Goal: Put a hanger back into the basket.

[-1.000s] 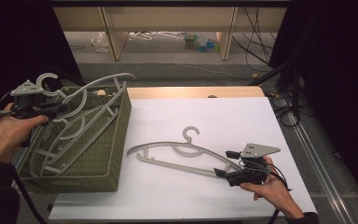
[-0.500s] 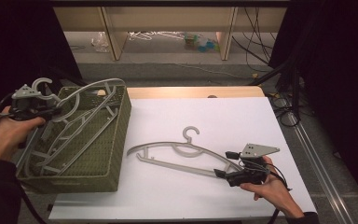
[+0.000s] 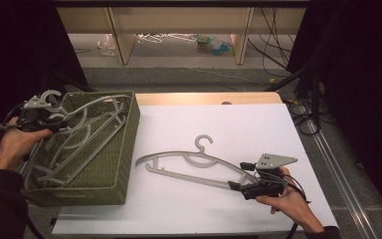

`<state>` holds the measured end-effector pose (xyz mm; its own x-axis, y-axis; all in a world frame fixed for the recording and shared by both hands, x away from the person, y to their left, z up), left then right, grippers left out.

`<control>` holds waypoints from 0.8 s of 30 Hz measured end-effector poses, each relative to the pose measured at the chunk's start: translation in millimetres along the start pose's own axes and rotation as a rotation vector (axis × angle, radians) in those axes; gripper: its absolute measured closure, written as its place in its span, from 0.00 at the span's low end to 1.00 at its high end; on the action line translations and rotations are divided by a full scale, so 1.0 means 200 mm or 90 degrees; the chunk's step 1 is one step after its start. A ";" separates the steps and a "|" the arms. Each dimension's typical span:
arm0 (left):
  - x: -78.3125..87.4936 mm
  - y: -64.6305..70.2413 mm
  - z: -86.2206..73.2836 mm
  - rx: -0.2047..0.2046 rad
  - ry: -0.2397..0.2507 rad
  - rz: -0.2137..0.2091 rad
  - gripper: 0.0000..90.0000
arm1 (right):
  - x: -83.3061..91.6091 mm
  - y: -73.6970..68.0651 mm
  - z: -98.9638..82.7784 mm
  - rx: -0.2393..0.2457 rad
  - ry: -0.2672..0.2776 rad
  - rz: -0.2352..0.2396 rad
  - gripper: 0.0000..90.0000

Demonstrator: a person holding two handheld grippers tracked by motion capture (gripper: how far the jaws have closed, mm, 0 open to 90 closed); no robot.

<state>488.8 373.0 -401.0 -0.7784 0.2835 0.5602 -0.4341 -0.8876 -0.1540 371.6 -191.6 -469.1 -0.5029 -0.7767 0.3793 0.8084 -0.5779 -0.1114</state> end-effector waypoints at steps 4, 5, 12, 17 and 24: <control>-0.07 0.02 -0.03 0.011 -0.018 -0.013 0.89 | 0.00 0.00 0.00 0.001 0.000 0.003 0.23; -0.09 0.03 -0.03 0.013 -0.017 -0.017 0.88 | 0.00 0.00 0.00 -0.001 0.000 0.004 0.23; -0.17 0.05 -0.07 -0.005 -0.035 -0.027 0.88 | 0.00 0.00 0.00 0.000 0.000 0.004 0.23; -0.19 0.05 -0.11 0.027 -0.026 -0.006 0.88 | 0.00 0.00 0.00 0.000 0.001 0.003 0.23; -0.22 0.03 -0.19 0.000 -0.066 -0.004 0.88 | 0.00 0.00 0.00 -0.004 -0.002 0.005 0.23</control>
Point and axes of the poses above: each handheld gripper's, and its own axes: x roughly backward along the jaws, z roughly out of its top, y roughly to its right, the point moved 7 cm from there along -x, roughly forward along the jaws, and after that the axes turned 10 degrees about y, right-handed, at the moved point
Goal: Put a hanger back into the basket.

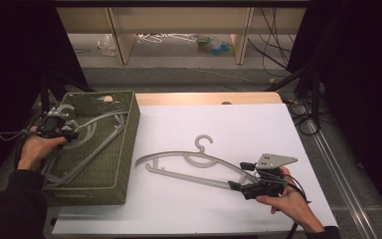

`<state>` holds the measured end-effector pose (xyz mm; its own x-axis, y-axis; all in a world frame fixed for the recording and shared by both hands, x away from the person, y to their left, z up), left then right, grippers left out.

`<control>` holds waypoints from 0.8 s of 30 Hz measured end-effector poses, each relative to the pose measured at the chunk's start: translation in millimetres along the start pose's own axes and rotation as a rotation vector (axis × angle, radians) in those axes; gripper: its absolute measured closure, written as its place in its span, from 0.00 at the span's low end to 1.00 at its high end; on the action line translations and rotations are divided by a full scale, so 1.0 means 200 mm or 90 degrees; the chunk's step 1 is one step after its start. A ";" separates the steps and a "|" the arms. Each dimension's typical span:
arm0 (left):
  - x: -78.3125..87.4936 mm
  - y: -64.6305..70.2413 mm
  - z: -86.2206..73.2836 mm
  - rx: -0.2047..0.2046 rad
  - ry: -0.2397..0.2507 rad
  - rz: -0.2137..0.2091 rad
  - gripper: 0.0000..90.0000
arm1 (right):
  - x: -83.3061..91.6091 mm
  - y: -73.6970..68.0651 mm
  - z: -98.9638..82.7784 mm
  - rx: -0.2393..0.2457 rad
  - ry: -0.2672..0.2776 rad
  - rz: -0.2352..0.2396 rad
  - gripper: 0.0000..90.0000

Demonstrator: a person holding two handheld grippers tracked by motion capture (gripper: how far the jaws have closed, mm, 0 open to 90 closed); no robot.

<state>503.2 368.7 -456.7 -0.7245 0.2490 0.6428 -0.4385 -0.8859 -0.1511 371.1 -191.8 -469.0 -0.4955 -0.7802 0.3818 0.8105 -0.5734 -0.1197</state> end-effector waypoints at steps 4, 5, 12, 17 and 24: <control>0.00 -0.01 -0.02 0.010 -0.006 0.002 0.86 | 0.00 0.01 0.00 0.005 0.002 -0.003 0.23; 0.00 -0.01 -0.02 0.004 -0.006 0.002 0.86 | 0.00 0.01 0.00 0.004 0.001 -0.003 0.23; 0.10 0.00 0.03 0.074 0.030 0.051 0.64 | 0.00 0.01 0.00 0.006 0.004 -0.003 0.23; 0.20 0.14 0.13 0.092 0.107 0.049 0.44 | -0.01 0.00 -0.01 0.002 -0.003 -0.003 0.23; 0.35 0.43 0.21 0.076 0.209 -0.017 0.35 | -0.01 0.00 0.00 0.008 0.005 -0.006 0.23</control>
Point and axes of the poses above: each handheld gripper's, and its own axes: x roughly backward along the jaws, z roughly out of its top, y roughly to its right, the point moved 7 cm from there along -x, roughly forward along the jaws, and after that the axes turned 10 degrees about y, right-handed, at the moved point
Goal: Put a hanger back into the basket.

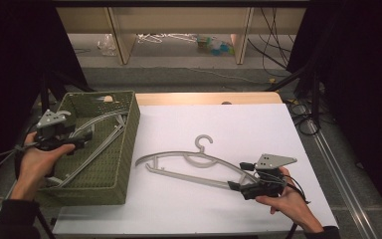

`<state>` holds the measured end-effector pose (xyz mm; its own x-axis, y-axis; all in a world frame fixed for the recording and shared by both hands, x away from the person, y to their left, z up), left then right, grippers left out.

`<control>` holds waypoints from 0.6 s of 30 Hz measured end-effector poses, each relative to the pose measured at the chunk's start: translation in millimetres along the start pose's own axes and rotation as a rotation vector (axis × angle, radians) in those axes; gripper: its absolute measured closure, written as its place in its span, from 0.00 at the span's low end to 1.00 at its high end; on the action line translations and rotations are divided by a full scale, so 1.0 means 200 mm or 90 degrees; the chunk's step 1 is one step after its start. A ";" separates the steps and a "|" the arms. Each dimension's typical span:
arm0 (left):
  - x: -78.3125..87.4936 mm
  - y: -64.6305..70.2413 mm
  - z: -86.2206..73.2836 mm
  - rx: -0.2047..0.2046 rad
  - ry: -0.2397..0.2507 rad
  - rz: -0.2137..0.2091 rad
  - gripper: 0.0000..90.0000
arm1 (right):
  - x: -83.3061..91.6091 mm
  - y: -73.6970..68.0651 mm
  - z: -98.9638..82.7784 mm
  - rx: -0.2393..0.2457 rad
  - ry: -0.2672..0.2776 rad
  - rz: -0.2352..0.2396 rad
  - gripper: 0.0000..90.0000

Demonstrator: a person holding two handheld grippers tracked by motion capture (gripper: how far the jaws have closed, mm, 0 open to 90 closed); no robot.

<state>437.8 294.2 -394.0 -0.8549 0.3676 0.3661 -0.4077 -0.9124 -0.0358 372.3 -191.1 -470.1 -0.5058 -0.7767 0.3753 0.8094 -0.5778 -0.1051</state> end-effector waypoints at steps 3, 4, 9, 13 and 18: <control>0.02 0.13 0.02 0.027 0.041 -0.054 0.34 | 0.00 0.01 0.01 0.000 0.010 -0.008 0.23; 0.03 0.17 0.02 0.034 0.050 -0.063 0.33 | 0.00 0.01 0.01 -0.005 0.010 -0.008 0.22; 0.06 0.36 0.03 0.016 0.073 -0.102 0.29 | -0.01 0.01 0.00 -0.009 0.013 -0.012 0.22; 0.06 0.51 0.03 0.001 0.088 -0.138 0.26 | -0.02 0.01 0.01 -0.010 0.022 -0.006 0.22; 0.04 0.63 0.00 -0.011 0.098 -0.179 0.27 | -0.02 0.02 0.01 -0.018 0.029 -0.013 0.20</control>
Point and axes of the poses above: each handheld gripper's, and its own axes: x roughly backward along the jaws, z roughly out of its top, y roughly to its right, the point moved 7 cm from there along -x, roughly forward along the jaws, and after that the axes turned 10 degrees about y, right-handed, at the moved point
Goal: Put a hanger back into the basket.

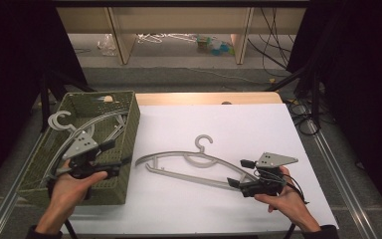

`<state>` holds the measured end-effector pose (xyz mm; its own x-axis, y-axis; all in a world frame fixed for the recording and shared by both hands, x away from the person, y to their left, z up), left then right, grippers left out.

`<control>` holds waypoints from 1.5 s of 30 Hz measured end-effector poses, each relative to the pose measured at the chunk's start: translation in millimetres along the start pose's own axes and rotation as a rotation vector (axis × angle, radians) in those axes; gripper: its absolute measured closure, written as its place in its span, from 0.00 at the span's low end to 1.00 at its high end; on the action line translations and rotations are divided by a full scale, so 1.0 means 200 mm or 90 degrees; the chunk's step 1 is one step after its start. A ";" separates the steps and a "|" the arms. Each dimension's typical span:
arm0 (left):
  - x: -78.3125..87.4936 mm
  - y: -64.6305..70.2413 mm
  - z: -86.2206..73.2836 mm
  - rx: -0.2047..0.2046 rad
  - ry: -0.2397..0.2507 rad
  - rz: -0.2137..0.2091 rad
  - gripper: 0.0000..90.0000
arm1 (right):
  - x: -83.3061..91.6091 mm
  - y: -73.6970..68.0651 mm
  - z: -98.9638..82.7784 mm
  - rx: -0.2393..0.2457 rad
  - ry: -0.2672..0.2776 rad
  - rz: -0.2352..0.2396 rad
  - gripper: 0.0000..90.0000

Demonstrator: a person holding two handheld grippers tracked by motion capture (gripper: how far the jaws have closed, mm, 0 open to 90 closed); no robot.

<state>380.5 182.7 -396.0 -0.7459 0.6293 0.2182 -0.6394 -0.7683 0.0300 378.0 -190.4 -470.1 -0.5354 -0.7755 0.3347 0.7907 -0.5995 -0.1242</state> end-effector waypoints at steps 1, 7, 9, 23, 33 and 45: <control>-0.01 0.03 -0.01 0.008 0.001 -0.003 0.27 | 0.00 0.01 0.00 -0.002 0.004 -0.009 0.20; -0.03 0.13 -0.05 0.020 0.001 -0.027 0.26 | 0.00 0.00 0.00 0.006 0.001 -0.003 0.21; -0.03 0.15 -0.05 0.025 0.017 -0.031 0.26 | 0.00 -0.01 0.00 0.003 0.000 0.000 0.21; -0.04 0.37 -0.15 0.029 0.052 -0.085 0.21 | -0.02 -0.01 -0.01 0.004 -0.015 -0.002 0.21; -0.02 0.41 -0.28 0.039 0.028 -0.086 0.20 | -0.11 0.06 -0.03 0.031 -0.045 -0.048 0.26; -0.04 0.44 -0.32 0.009 0.007 -0.094 0.20 | -0.30 0.20 -0.08 0.043 -0.171 -0.077 0.39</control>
<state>318.3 116.4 -458.2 -0.6458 0.7368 0.2001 -0.7398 -0.6687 0.0746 436.0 -171.3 -510.2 -0.5366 -0.6130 0.5800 0.7482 -0.6634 -0.0089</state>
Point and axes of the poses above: each handheld gripper's, and its own axes: x roughly backward along the jaws, z roughly out of its top, y roughly to its right, the point moved 7 cm from there along -x, roughly forward along the jaws, and after that the axes turned 10 degrees about y, right-handed, at the moved point
